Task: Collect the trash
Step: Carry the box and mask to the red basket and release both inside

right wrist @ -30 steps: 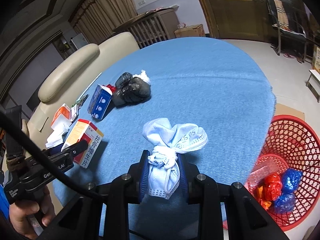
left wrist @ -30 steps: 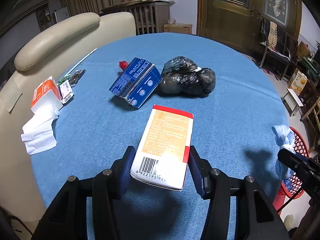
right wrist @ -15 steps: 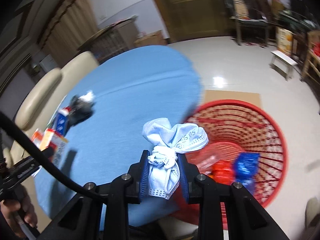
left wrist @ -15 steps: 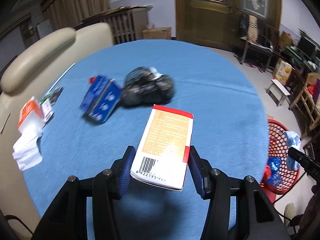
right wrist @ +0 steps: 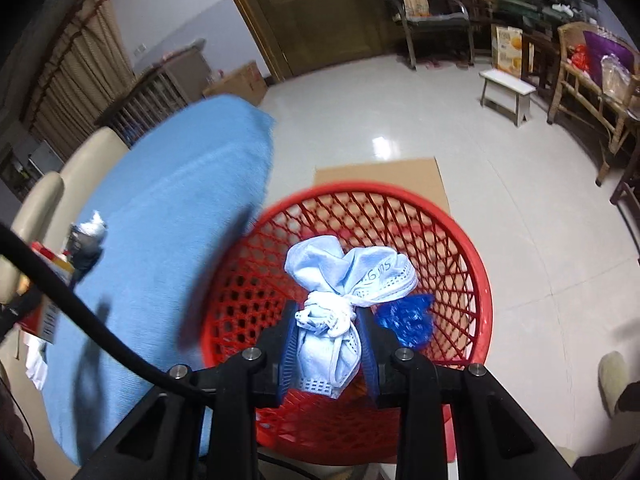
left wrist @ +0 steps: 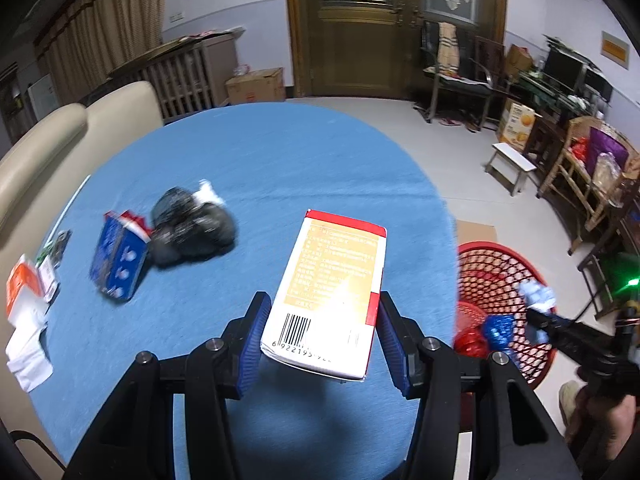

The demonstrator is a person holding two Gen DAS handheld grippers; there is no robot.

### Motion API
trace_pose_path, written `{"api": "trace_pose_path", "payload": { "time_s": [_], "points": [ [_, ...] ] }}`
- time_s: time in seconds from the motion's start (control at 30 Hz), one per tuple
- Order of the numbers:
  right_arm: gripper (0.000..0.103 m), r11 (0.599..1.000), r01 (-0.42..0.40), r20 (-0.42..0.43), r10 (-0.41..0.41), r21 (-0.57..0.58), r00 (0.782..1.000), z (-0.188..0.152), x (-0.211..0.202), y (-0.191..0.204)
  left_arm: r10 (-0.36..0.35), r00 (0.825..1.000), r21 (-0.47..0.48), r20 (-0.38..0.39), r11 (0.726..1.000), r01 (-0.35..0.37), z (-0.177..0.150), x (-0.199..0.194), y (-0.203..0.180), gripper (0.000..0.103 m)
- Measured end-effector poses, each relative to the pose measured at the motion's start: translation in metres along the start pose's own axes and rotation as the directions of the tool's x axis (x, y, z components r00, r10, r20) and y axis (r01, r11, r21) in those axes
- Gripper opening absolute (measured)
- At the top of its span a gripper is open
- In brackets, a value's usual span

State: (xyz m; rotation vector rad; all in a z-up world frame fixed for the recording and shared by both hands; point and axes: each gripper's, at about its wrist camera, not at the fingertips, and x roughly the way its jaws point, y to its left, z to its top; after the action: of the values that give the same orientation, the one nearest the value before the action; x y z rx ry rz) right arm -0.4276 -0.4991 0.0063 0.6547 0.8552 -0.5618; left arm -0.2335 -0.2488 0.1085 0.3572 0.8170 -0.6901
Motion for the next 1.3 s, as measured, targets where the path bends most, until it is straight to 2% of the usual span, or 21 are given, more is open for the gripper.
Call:
{"api": "trace_pose_path", "payload": {
  "time_s": [0.03, 0.07, 0.1, 0.37, 0.6, 0.9, 0.93, 1.0, 1.17, 1.3],
  "points": [
    [0.041, 1.000, 0.007, -0.007, -0.007, 0.006, 1.000, 0.000, 0.003, -0.004, -0.009, 1.000, 0.008, 0.001, 1.000, 0.009, 0.001, 0.001, -0.003, 0.054],
    [0.072, 1.000, 0.024, -0.019, -0.023, 0.013, 1.000, 0.000, 0.007, -0.008, -0.027, 1.000, 0.017, 0.004, 0.999, 0.027, 0.004, 0.002, -0.010, 0.054],
    [0.094, 0.999, 0.028, -0.026, -0.028, 0.022, 0.999, 0.000, 0.009, -0.012, -0.036, 0.999, 0.022, 0.005, 0.999, 0.036, 0.006, 0.003, -0.013, 0.054],
    [0.094, 0.993, -0.005, 0.082, -0.005, 0.114, 0.997, 0.010, -0.016, -0.042, -0.132, 0.991, 0.083, 0.006, 0.988, 0.131, 0.023, 0.011, -0.057, 0.054],
    [0.094, 0.986, -0.027, 0.195, -0.006, 0.164, 0.981, 0.016, -0.046, -0.059, -0.201, 0.979, 0.159, -0.025, 0.966, 0.202, 0.028, 0.020, -0.102, 0.054],
    [0.094, 0.978, -0.023, 0.211, -0.022, 0.208, 0.977, 0.018, -0.052, -0.075, -0.276, 0.956, 0.240, -0.098, 0.926, 0.292, 0.029, 0.037, -0.145, 0.056],
    [0.094, 0.978, -0.022, 0.213, -0.024, 0.210, 0.977, 0.018, -0.052, -0.076, -0.276, 0.955, 0.251, -0.112, 0.922, 0.296, 0.028, 0.042, -0.149, 0.060],
    [0.094, 0.977, -0.024, 0.216, -0.023, 0.212, 0.976, 0.018, -0.054, -0.076, -0.264, 0.954, 0.259, -0.141, 0.920, 0.293, 0.026, 0.049, -0.153, 0.070],
    [0.094, 0.979, -0.024, 0.217, -0.021, 0.202, 0.976, 0.018, -0.056, -0.072, -0.288, 0.946, 0.237, -0.151, 0.918, 0.318, 0.026, 0.048, -0.144, 0.071],
    [0.094, 0.982, -0.030, 0.217, -0.012, 0.188, 0.976, 0.019, -0.057, -0.065, -0.279, 0.954, 0.194, -0.106, 0.935, 0.296, 0.029, 0.037, -0.115, 0.071]
  ]
}}
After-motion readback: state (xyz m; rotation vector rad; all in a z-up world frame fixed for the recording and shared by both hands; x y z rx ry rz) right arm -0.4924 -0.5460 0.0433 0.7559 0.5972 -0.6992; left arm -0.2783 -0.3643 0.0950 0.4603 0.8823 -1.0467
